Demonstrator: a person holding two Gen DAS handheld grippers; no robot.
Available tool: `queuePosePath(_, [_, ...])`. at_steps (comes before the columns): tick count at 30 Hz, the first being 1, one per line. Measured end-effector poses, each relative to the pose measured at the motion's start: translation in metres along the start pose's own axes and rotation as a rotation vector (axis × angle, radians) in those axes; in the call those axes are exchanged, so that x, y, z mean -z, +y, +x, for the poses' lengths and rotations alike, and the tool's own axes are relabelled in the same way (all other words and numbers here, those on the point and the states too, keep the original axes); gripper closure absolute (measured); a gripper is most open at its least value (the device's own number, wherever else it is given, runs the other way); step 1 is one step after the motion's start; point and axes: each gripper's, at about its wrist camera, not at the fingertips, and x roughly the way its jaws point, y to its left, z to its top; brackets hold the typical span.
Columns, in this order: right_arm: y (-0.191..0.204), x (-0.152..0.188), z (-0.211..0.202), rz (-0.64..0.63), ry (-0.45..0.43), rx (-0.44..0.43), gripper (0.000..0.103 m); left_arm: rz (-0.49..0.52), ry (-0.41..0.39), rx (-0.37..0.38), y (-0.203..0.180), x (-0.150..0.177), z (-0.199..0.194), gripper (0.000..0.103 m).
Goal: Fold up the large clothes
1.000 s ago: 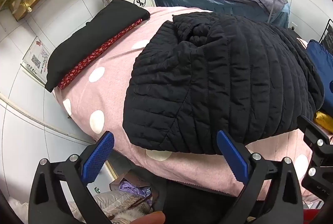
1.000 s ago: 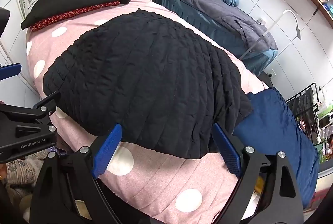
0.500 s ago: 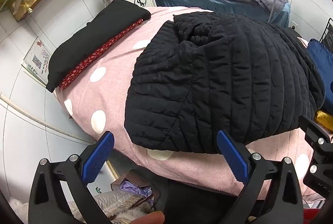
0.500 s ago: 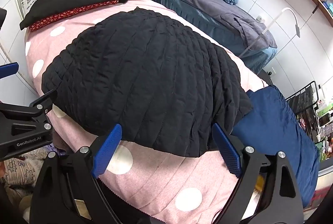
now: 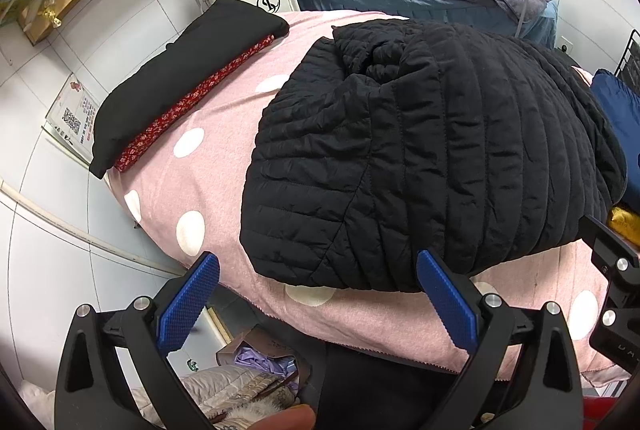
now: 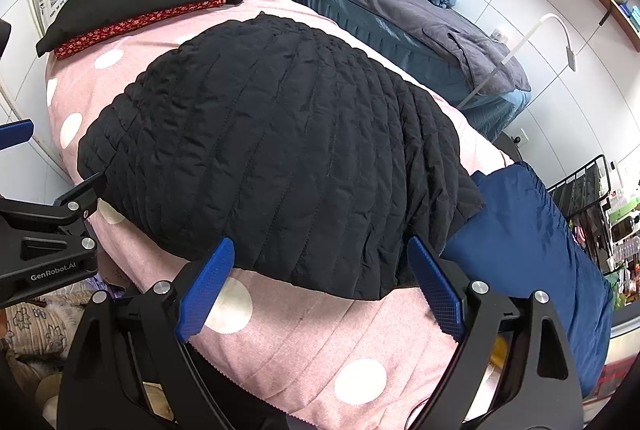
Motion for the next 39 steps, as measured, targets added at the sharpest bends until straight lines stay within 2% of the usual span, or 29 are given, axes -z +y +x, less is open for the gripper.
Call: queuePosePath(39, [0.0013, 0.0012, 0.0009, 0.004, 0.009, -0.001, 0.016, 0.015, 0.004, -0.01, -0.004, 0.0013, -0.0002, 0.006])
